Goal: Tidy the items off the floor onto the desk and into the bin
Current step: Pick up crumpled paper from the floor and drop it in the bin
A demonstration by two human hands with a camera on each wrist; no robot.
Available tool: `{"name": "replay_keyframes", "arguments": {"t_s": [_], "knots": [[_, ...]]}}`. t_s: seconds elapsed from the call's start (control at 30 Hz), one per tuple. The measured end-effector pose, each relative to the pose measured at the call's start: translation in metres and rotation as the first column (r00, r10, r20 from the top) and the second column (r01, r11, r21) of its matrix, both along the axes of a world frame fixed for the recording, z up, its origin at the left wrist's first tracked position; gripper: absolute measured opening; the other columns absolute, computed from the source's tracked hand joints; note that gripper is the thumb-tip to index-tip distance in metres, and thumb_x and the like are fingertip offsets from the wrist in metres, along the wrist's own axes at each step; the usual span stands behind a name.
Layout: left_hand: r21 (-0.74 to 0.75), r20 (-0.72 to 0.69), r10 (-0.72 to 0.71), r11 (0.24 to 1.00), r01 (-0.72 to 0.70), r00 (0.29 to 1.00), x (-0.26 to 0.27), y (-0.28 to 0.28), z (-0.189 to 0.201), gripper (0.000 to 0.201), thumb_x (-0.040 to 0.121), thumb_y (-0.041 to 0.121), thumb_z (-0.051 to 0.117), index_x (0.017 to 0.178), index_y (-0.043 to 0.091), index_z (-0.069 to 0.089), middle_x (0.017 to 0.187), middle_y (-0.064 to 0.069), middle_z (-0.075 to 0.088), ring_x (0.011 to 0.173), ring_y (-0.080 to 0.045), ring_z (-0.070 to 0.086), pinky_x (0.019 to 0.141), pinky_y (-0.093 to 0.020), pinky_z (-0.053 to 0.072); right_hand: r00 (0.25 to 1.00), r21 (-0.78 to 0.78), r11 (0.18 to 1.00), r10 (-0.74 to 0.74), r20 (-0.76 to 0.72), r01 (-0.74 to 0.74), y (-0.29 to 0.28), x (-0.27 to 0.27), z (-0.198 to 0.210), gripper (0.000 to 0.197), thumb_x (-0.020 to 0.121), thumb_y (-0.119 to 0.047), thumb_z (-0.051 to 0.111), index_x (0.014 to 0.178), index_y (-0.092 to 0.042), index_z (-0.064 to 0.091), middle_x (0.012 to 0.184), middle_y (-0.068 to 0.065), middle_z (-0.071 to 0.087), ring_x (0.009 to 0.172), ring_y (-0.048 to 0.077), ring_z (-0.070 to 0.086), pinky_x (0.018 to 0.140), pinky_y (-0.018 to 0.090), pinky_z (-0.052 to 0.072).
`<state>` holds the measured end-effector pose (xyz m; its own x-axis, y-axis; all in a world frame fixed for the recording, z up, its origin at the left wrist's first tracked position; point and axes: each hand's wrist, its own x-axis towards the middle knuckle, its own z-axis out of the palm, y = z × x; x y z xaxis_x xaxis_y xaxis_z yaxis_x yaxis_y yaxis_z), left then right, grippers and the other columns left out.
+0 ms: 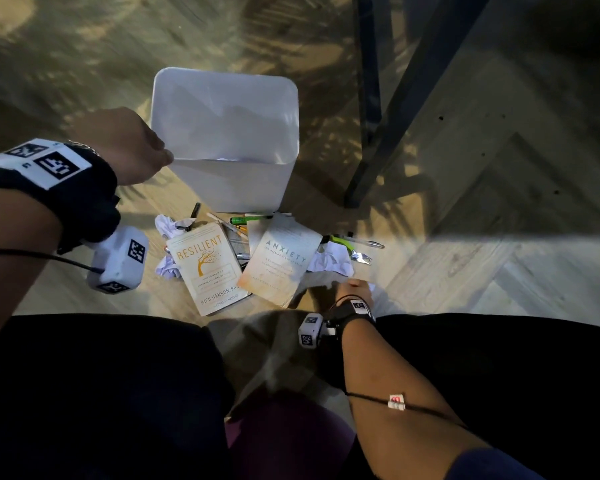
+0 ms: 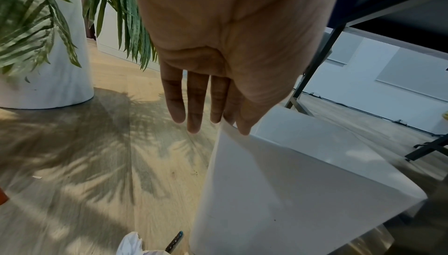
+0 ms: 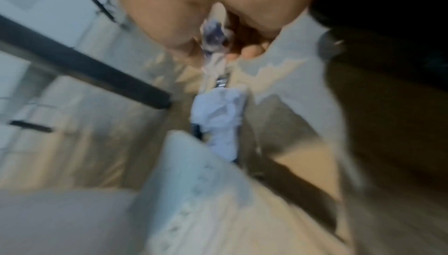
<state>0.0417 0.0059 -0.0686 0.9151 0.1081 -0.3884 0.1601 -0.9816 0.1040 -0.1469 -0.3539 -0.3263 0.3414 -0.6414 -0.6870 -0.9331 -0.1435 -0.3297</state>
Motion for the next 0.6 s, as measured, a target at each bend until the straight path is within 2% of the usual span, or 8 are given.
{"name": "replay_keyframes", "arguments": {"t_s": [0.07, 0.17, 0.3, 0.37, 0.4, 0.43, 0.5, 0.6], "knots": [[0.004, -0.001, 0.015, 1.0, -0.015, 1.0, 0.0, -0.001, 0.002, 0.033, 0.092, 0.042, 0.066, 0.108, 0.016, 0.078, 0.101, -0.012, 0.07, 0.083, -0.03, 0.053, 0.078, -0.035, 0.045, 0.953, -0.144, 0.969, -0.158, 0.26, 0.2, 0.012, 0.016, 0.025, 0.018, 0.091, -0.01, 0.062, 0.103, -0.012, 0.075, 0.112, 0.021, 0.072, 0.103, 0.039, 0.07, 0.077, 0.033, 0.053], [0.004, -0.001, 0.035, 0.999, -0.035, 0.999, 0.0, -0.004, 0.003, 0.031, 0.091, 0.04, 0.067, 0.105, 0.014, 0.078, 0.103, -0.011, 0.072, 0.083, -0.029, 0.056, 0.077, -0.034, 0.047, 0.745, -0.089, 0.942, -0.195, 0.638, 0.323, 0.043, 0.064, 0.08, 0.017, 0.087, 0.0, 0.065, 0.095, -0.01, 0.074, 0.115, 0.023, 0.065, 0.098, 0.035, 0.068, 0.077, 0.033, 0.057], [0.013, -0.02, 0.051, 0.999, -0.05, 0.999, -0.001, -0.002, 0.003, 0.031, 0.09, 0.041, 0.067, 0.101, 0.014, 0.079, 0.095, -0.009, 0.073, 0.078, -0.029, 0.059, 0.073, -0.033, 0.048, 0.335, 0.023, 0.992, -0.063, 0.94, 0.122, 0.091, 0.137, 0.173, 0.02, 0.089, -0.013, 0.069, 0.102, -0.026, 0.074, 0.123, 0.009, 0.065, 0.108, 0.022, 0.067, 0.09, 0.028, 0.057], [-0.006, -0.031, 0.056, 0.998, -0.056, 0.998, -0.001, 0.0, 0.003, 0.031, 0.09, 0.041, 0.067, 0.101, 0.015, 0.079, 0.095, -0.008, 0.073, 0.08, -0.029, 0.062, 0.072, -0.032, 0.049, 0.198, -0.055, 0.997, 0.065, 0.978, -0.054, 0.115, 0.157, 0.214, 0.027, 0.094, -0.013, 0.067, 0.109, -0.036, 0.074, 0.118, -0.013, 0.068, 0.105, 0.016, 0.068, 0.092, 0.032, 0.057], [-0.014, -0.03, 0.056, 0.998, -0.056, 0.998, -0.001, 0.0, 0.003, 0.03, 0.09, 0.041, 0.067, 0.1, 0.015, 0.079, 0.094, -0.007, 0.073, 0.08, -0.029, 0.064, 0.07, -0.032, 0.049, 0.169, -0.095, 0.988, 0.114, 0.979, -0.119, 0.125, 0.162, 0.232, 0.031, 0.096, -0.012, 0.067, 0.114, -0.037, 0.074, 0.114, -0.022, 0.064, 0.102, 0.013, 0.067, 0.093, 0.033, 0.057], [-0.019, -0.025, 0.059, 0.998, -0.059, 0.998, -0.001, 0.0, 0.003, 0.029, 0.089, 0.041, 0.068, 0.099, 0.016, 0.079, 0.093, -0.006, 0.074, 0.079, -0.029, 0.064, 0.069, -0.032, 0.049, 0.149, -0.112, 0.977, 0.14, 0.979, -0.181, 0.134, 0.167, 0.244, 0.035, 0.097, -0.012, 0.066, 0.123, -0.034, 0.073, 0.113, -0.022, 0.058, 0.097, 0.011, 0.067, 0.092, 0.031, 0.056], [-0.027, -0.015, 0.07, 0.997, -0.071, 0.997, -0.001, 0.001, 0.003, 0.027, 0.086, 0.041, 0.07, 0.096, 0.018, 0.08, 0.09, -0.005, 0.074, 0.076, -0.029, 0.064, 0.069, -0.031, 0.051, 0.202, -0.199, 0.924, 0.274, 0.94, -0.325, 0.145, 0.173, 0.249, 0.047, 0.098, -0.019, 0.066, 0.142, -0.033, 0.061, 0.117, -0.008, 0.051, 0.097, 0.013, 0.064, 0.093, 0.026, 0.054], [-0.043, -0.024, 0.073, 0.996, -0.074, 0.997, -0.002, 0.001, 0.003, 0.029, 0.085, 0.042, 0.07, 0.097, 0.018, 0.079, 0.092, -0.005, 0.074, 0.077, -0.029, 0.064, 0.071, -0.033, 0.052, 0.374, -0.292, 0.794, 0.531, 0.761, -0.533, 0.148, 0.178, 0.229, 0.065, 0.092, -0.044, 0.066, 0.152, -0.045, 0.042, 0.147, 0.006, 0.049, 0.133, 0.023, 0.053, 0.111, 0.035, 0.046]]}}
